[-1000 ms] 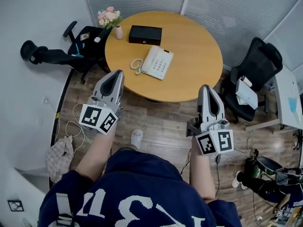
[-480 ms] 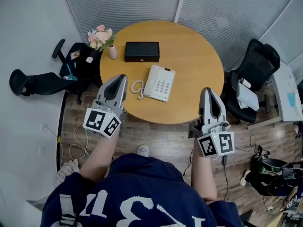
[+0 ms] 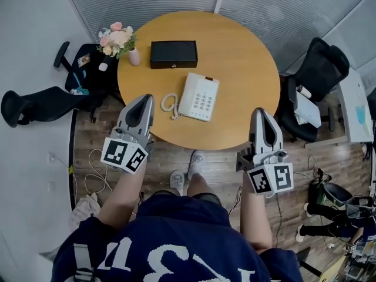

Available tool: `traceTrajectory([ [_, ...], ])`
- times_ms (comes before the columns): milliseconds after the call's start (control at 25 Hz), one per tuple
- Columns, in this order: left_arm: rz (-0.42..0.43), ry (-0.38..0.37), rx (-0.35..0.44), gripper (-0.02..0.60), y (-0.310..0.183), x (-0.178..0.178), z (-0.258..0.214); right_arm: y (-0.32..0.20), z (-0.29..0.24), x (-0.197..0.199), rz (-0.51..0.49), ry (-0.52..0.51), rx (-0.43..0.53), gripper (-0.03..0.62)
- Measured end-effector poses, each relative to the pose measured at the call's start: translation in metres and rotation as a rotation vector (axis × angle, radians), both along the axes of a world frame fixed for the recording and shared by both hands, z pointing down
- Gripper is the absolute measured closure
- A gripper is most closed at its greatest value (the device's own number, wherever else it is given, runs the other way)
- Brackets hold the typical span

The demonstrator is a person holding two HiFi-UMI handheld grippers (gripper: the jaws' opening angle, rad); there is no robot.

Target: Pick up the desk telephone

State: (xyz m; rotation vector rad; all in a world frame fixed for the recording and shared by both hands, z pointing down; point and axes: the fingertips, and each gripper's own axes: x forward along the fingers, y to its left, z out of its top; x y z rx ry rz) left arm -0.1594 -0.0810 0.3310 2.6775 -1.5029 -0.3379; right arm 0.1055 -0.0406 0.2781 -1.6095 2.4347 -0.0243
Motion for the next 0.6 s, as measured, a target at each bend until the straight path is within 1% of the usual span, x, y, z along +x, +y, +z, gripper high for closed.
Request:
traceTrajectory([
  [200,-0.023,-0.017,-0.002,0.565,-0.006,-0.005,0.003,-0.022,-0.002,-0.008,-0.040,0.002,0.015,0.566],
  [400,-0.043,-0.028,0.023,0.565,-0.031,-0.002,-0.008,-0.054,-0.014,-0.014,-0.081,0.000,0.050,0.566],
  [600,-0.058,-0.029,0.069,0.565,-0.071,0.014,-0.028,-0.092,-0.028,0.005,-0.087,-0.003,0.088,0.566],
])
